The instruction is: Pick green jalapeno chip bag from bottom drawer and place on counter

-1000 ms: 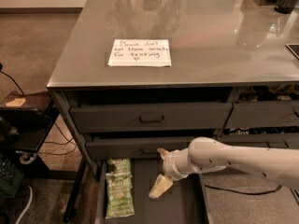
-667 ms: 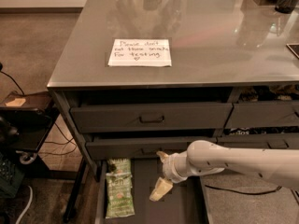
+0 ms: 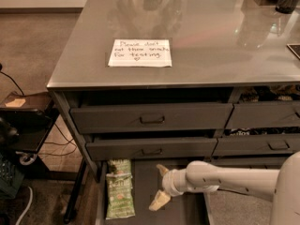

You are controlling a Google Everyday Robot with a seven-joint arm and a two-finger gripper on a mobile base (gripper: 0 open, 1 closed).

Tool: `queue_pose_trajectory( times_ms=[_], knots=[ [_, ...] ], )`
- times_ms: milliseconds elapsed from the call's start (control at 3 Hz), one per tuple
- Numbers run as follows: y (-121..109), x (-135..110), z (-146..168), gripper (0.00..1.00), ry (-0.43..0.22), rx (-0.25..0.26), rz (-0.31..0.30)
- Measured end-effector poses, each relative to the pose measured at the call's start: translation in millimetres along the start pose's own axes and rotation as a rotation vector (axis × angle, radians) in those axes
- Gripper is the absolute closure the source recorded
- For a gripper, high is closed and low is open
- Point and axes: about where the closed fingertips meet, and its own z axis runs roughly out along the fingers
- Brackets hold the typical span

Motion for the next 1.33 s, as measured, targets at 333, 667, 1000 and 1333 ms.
queue_pose_trajectory(
  times_ms=[333,667,1000,1333],
  knots=[
    [5.8,27.8,44.8,0.00,-0.041,-0.030,0.038],
    [13.1,41.0,95.7,0.00,-0.081,-0.068,0.067],
    [13.1,40.9,95.9,0.00,-0.082,-0.068,0.067],
    [11.9,39.4,106.7,0.00,-0.096,-0.056,0.071]
  ],
)
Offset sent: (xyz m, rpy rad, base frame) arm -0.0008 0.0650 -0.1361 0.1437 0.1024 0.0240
